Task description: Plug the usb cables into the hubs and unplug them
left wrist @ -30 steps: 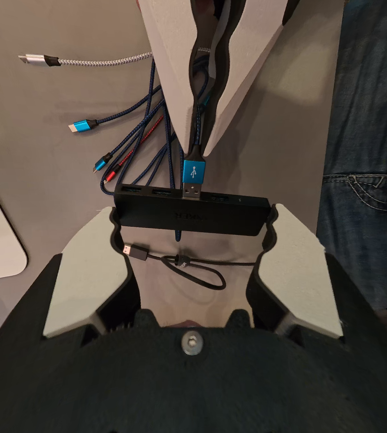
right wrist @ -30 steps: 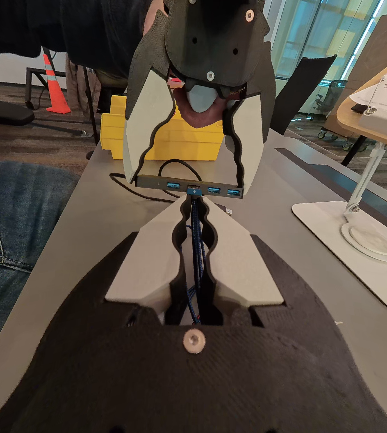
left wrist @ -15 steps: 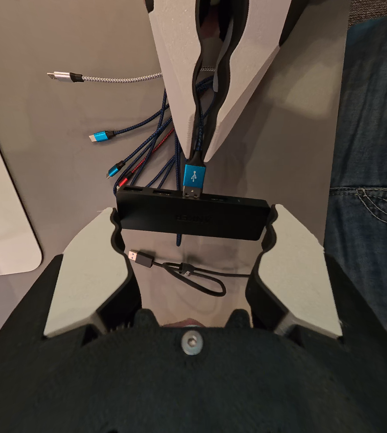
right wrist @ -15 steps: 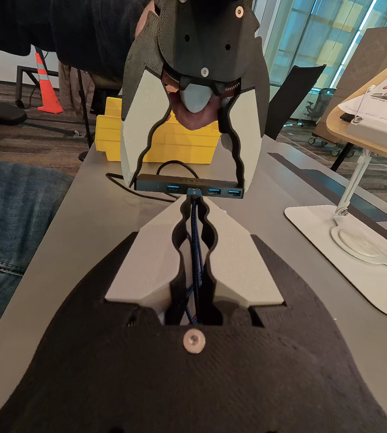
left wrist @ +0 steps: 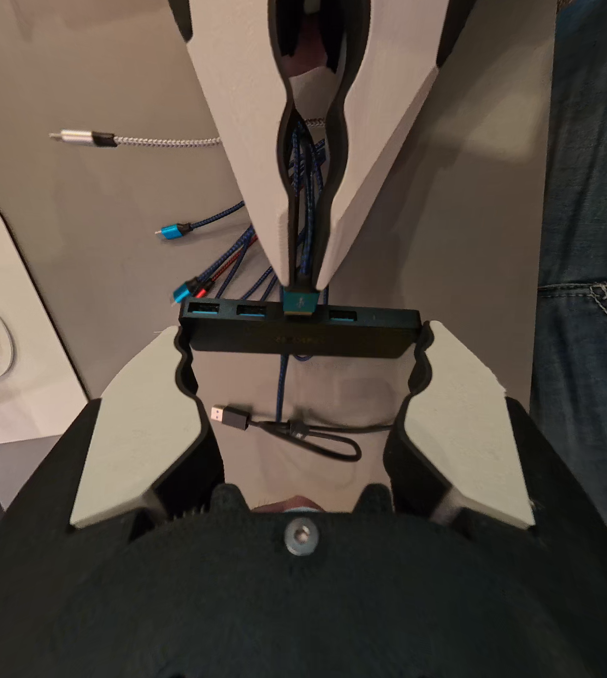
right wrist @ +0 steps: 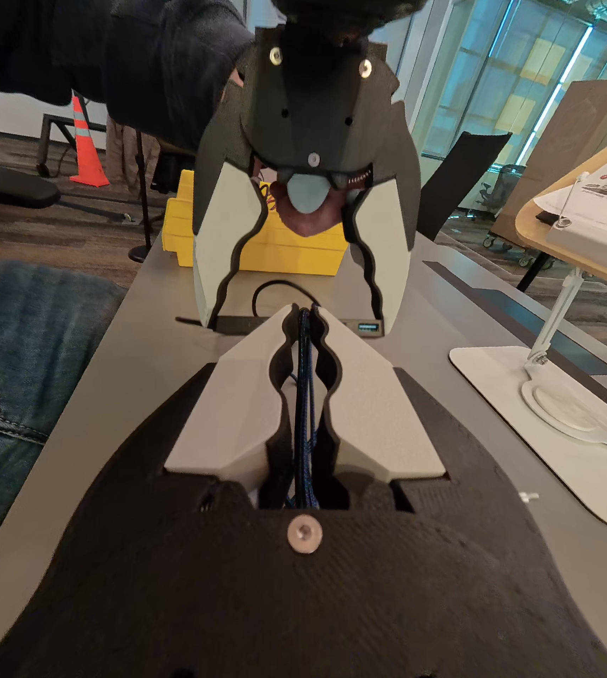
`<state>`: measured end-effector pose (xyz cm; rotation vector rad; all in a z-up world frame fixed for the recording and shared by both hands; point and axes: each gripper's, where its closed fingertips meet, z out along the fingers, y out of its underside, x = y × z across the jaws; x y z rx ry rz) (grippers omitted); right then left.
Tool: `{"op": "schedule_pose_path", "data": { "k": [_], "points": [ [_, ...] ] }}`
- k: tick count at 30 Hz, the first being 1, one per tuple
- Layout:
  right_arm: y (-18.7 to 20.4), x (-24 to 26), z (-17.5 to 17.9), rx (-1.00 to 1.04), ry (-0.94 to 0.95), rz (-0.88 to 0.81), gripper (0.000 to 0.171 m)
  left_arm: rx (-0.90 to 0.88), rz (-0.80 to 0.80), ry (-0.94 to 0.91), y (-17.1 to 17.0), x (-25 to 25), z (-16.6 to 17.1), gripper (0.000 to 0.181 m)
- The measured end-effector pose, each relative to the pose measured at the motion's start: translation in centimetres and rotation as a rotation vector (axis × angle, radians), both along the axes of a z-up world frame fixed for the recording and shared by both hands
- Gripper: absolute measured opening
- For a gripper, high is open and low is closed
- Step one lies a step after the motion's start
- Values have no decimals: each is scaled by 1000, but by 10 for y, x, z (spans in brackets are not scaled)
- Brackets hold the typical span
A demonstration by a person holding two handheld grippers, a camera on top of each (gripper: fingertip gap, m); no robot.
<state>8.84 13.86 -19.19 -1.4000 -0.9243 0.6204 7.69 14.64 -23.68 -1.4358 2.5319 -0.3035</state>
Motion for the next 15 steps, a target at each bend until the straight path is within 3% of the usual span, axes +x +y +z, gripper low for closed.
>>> {"op": "schedule_pose_path", "data": {
  "k": [15],
  "points": [
    [6,8,-22,-43,-109,-59,4,53,23,21,12,1,-6,112]
  ]
}}
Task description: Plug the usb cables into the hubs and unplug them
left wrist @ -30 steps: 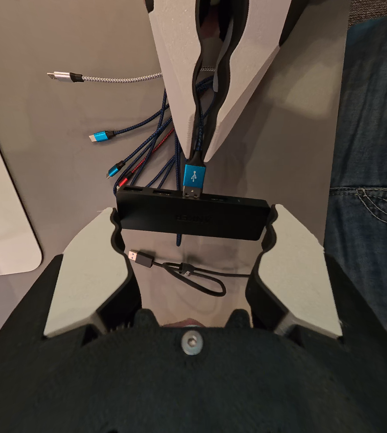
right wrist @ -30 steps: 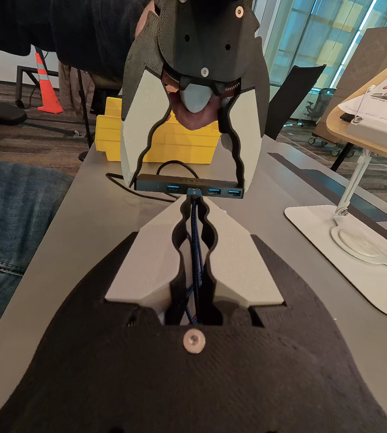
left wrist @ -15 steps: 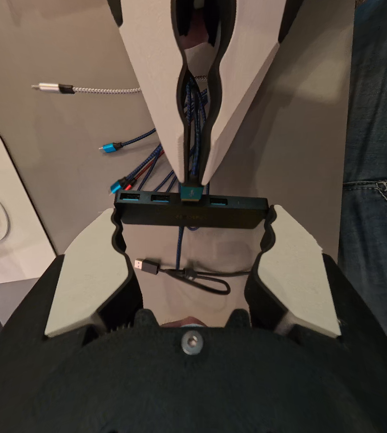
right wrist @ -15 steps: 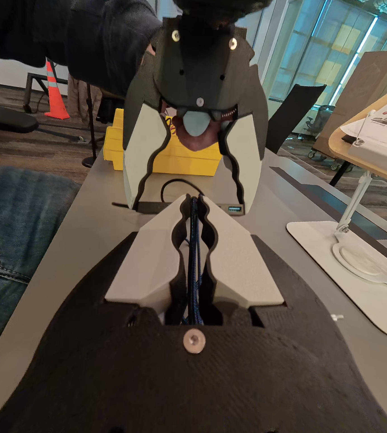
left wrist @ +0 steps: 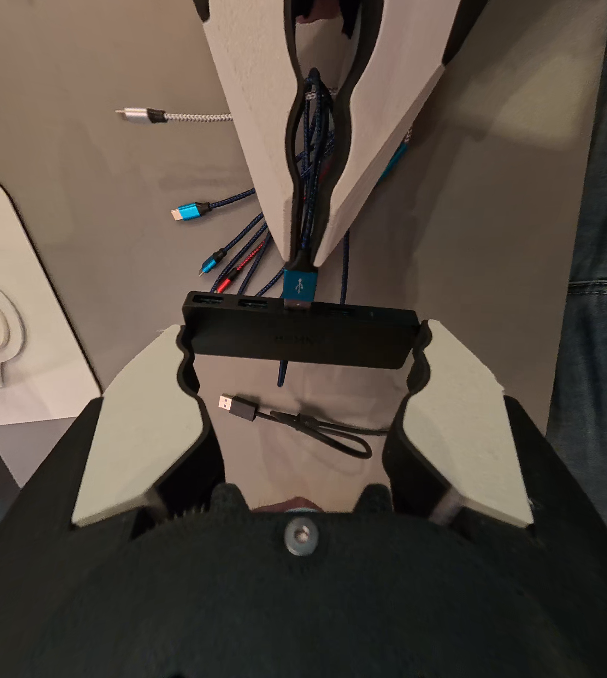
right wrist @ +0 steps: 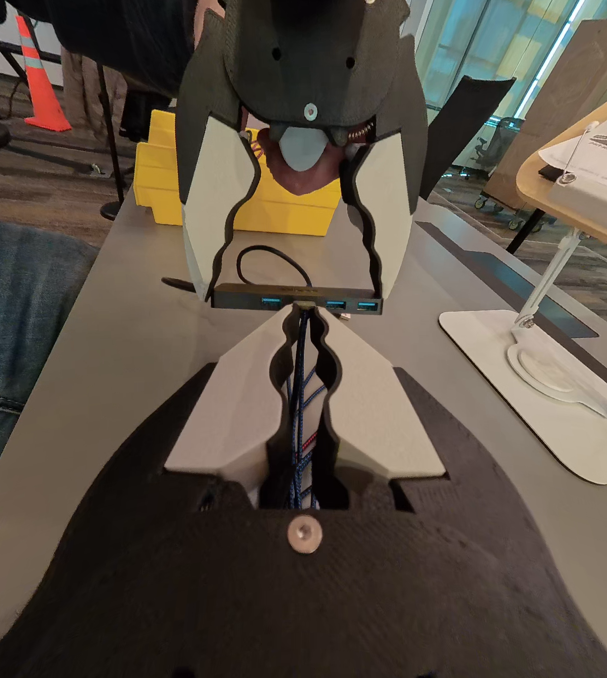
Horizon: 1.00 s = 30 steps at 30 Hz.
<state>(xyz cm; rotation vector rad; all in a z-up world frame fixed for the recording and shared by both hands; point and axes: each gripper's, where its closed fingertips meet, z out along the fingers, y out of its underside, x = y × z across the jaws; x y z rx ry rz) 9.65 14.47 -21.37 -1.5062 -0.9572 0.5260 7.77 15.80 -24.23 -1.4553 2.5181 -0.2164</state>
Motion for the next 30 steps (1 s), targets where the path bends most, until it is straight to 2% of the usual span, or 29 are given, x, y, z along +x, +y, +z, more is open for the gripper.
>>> {"op": "schedule_pose_path", "data": {
  "k": [30],
  "points": [
    [2,-5,-7,5,-44,2,4,85,-11,-7,9,8,4,109]
  ]
}}
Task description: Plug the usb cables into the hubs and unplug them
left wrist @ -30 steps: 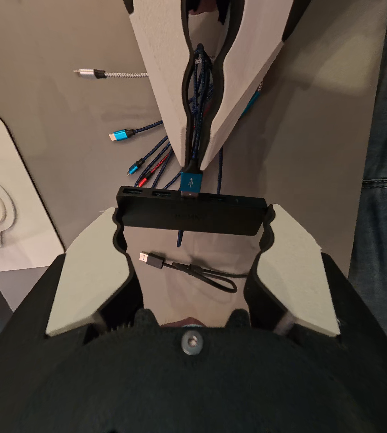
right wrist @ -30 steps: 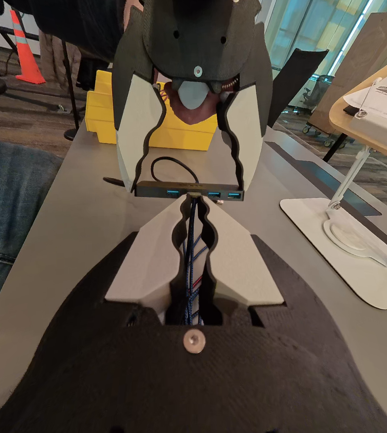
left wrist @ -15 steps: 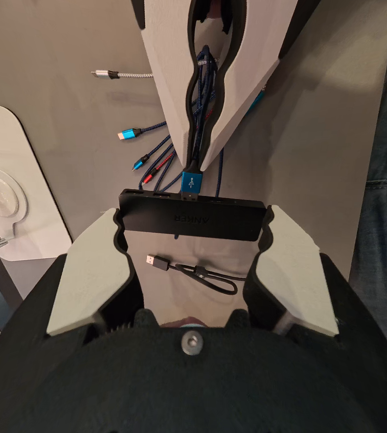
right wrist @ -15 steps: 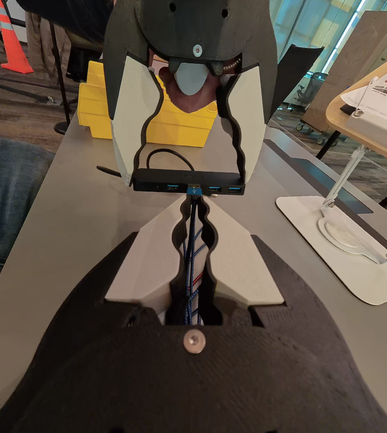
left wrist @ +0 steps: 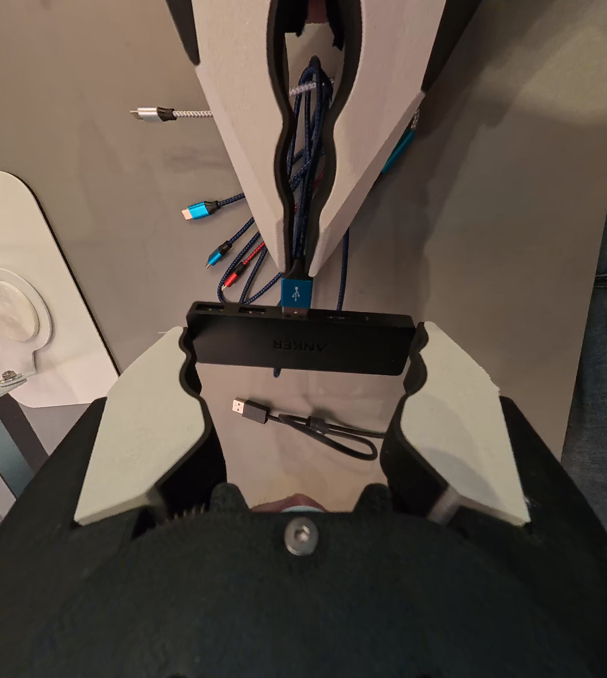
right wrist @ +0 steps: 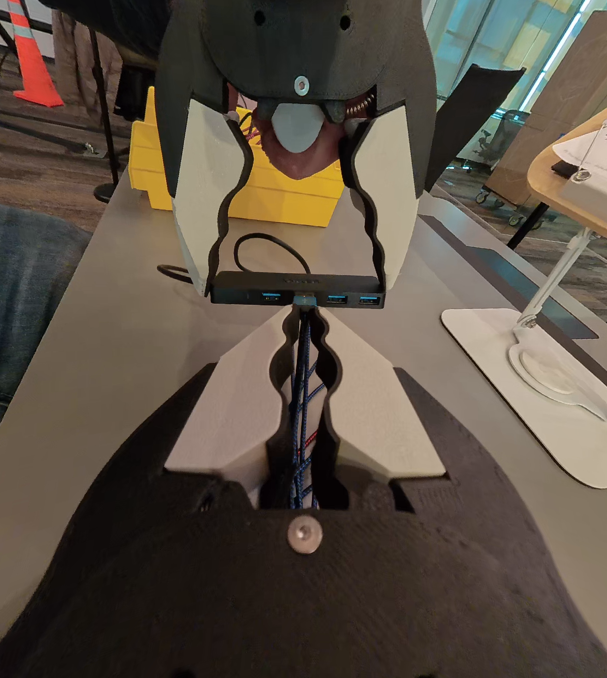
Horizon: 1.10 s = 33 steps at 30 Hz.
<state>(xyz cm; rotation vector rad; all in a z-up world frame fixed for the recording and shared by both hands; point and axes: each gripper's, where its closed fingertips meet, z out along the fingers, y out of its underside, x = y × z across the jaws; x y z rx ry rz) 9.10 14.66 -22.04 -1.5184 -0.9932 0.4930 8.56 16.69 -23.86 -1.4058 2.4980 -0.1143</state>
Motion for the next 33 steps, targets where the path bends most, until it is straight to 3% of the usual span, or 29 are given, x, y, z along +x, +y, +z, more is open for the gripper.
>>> {"op": "schedule_pose_path", "data": {
  "k": [7,8,9,10,11,12,13,14,16,17,18,21,24,27,33],
  "points": [
    [1,-2,-6,-18,-16,5,4,14,-2,1,3,2,-1,108],
    [2,-2,-8,-22,-28,0,4,11,-9,1,3,3,-1,93],
    [4,-2,-13,-32,-45,-10,3,-142,-85,24,-20,0,3,78],
    [6,-4,-24,-58,-104,-5,3,-394,-49,-158,-52,24,32,62],
    [2,-19,-20,-45,-85,30,2,-421,-55,-283,-55,43,52,46],
    [-4,-36,-17,-16,-98,70,2,-191,-74,-239,-28,45,47,30],
    [-4,-43,-22,-21,-119,69,2,-183,-56,-253,-19,47,51,15],
    [0,-38,-32,-60,-132,48,3,-294,-11,-171,-24,36,50,0],
    [1,-21,-22,-70,-63,22,2,-149,-23,-137,-9,15,43,0],
    [3,-16,-23,-78,-57,9,2,-133,2,-164,-4,10,45,6],
    [3,-15,-26,-83,-69,8,2,-156,70,-136,1,3,41,36],
    [-1,-22,-25,-73,-77,43,2,-152,151,-26,8,-30,10,87],
    [-3,-22,-31,-87,-92,67,2,-91,92,-9,-1,-41,-29,146],
    [-5,-25,-31,-85,-85,85,2,-171,31,24,-23,-41,-63,146],
    [-8,-29,-34,-90,-90,106,2,-364,9,-24,-44,-26,-78,146]
  ]
}}
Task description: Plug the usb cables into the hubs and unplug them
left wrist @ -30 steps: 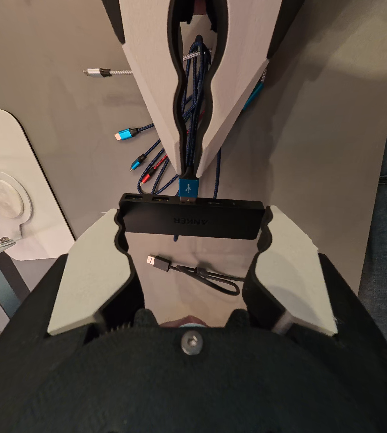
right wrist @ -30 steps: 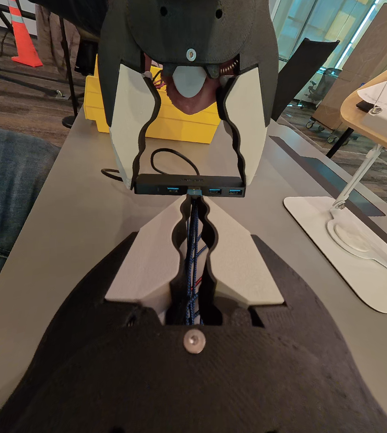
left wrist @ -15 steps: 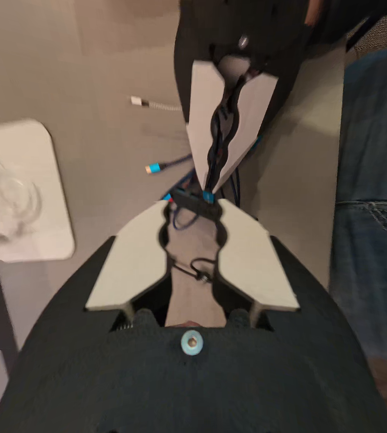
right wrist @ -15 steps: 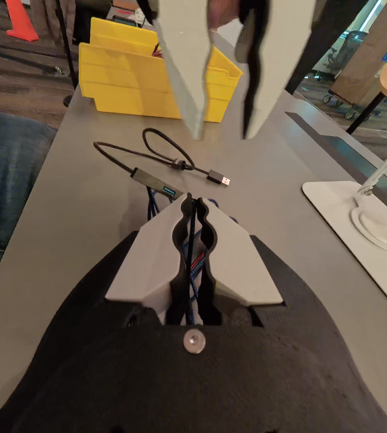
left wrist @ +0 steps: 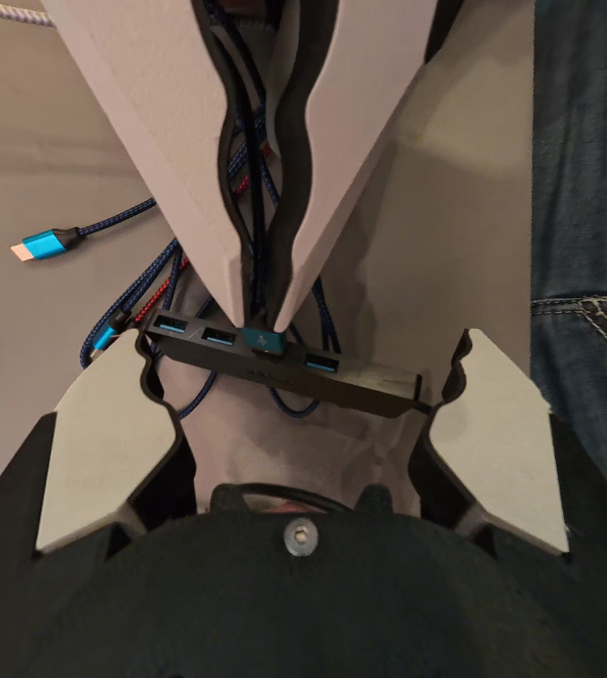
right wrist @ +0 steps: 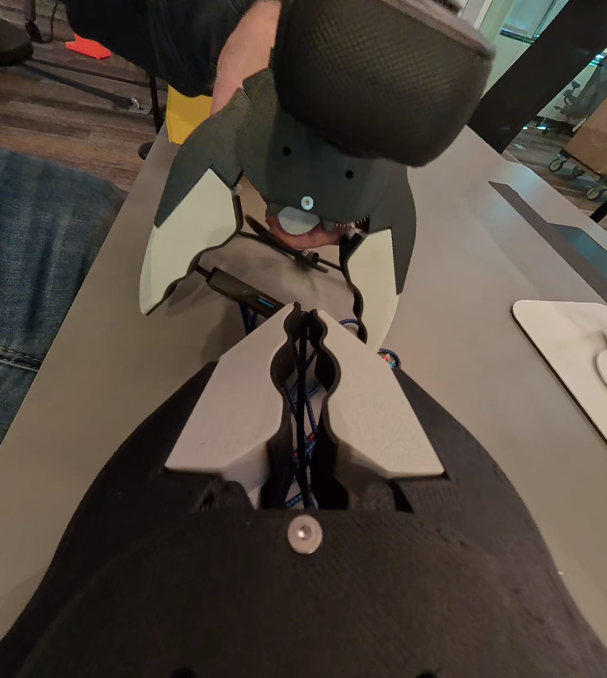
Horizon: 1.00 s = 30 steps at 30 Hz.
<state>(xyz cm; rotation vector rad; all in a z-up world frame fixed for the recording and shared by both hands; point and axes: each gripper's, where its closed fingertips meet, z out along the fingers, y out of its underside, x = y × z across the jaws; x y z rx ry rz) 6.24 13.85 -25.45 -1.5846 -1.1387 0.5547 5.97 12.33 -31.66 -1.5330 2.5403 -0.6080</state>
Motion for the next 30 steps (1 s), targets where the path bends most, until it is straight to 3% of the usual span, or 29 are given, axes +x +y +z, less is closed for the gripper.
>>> {"op": "schedule_pose_path", "data": {
  "k": [20,25,30],
  "points": [
    [-10,-2,-7,-13,-10,73,1,-44,-165,-70,-9,-3,-16,143],
    [-8,1,-5,-6,-6,60,2,-46,-116,-43,-8,-3,-14,141],
    [-3,7,5,-1,41,18,3,66,-58,-42,7,0,0,141]
  ]
}}
